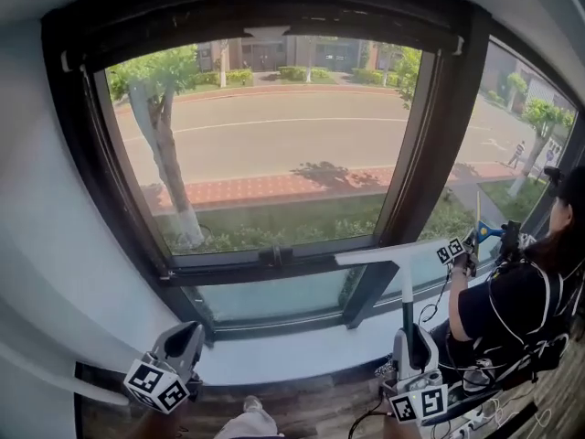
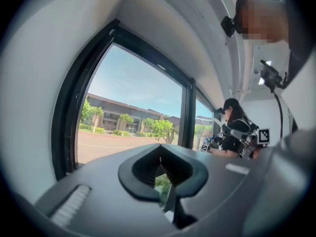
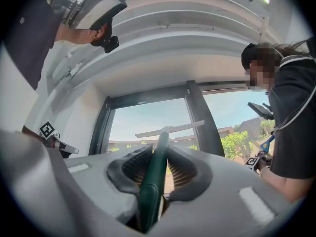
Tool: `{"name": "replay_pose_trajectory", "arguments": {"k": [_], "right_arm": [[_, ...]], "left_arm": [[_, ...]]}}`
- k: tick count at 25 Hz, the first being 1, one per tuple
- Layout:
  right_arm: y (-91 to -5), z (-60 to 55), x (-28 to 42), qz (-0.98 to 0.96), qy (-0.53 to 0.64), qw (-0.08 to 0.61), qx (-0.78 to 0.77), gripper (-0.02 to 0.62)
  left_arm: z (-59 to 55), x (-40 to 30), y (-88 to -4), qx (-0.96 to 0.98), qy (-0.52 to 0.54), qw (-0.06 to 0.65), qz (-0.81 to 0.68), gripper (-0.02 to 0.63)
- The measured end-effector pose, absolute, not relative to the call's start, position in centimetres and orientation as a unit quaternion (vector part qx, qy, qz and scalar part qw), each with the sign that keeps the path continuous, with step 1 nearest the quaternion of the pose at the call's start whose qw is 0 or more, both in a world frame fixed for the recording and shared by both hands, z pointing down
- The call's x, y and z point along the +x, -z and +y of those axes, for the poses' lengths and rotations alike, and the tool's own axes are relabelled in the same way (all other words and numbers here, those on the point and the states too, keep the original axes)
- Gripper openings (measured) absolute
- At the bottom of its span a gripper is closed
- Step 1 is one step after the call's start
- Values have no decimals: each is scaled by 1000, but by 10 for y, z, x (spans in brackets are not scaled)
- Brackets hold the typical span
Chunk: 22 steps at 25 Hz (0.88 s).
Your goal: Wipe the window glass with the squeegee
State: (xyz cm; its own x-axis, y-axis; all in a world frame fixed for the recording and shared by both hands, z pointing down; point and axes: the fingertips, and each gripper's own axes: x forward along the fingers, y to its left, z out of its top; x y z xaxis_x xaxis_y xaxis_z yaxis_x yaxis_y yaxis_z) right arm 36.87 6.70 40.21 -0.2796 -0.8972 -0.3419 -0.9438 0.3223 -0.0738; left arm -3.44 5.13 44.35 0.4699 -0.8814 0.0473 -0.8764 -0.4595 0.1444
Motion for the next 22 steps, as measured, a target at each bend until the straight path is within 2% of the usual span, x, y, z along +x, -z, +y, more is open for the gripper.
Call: {"name": "replay_pose_trajectory", "arguments": {"k": [11, 18, 22], "right_arm": [[-366, -6, 314, 750, -87, 163, -635, 104], [-356, -34, 311, 745, -93, 143, -644, 104], [-329, -72, 322, 748, -123, 174, -629, 104]], "left_arm": [[-87, -70, -418, 894, 4, 30, -447, 5], [-131, -75, -415, 895, 18, 23, -445, 5], [-149, -70, -405, 891, 24, 21, -454, 5]]}}
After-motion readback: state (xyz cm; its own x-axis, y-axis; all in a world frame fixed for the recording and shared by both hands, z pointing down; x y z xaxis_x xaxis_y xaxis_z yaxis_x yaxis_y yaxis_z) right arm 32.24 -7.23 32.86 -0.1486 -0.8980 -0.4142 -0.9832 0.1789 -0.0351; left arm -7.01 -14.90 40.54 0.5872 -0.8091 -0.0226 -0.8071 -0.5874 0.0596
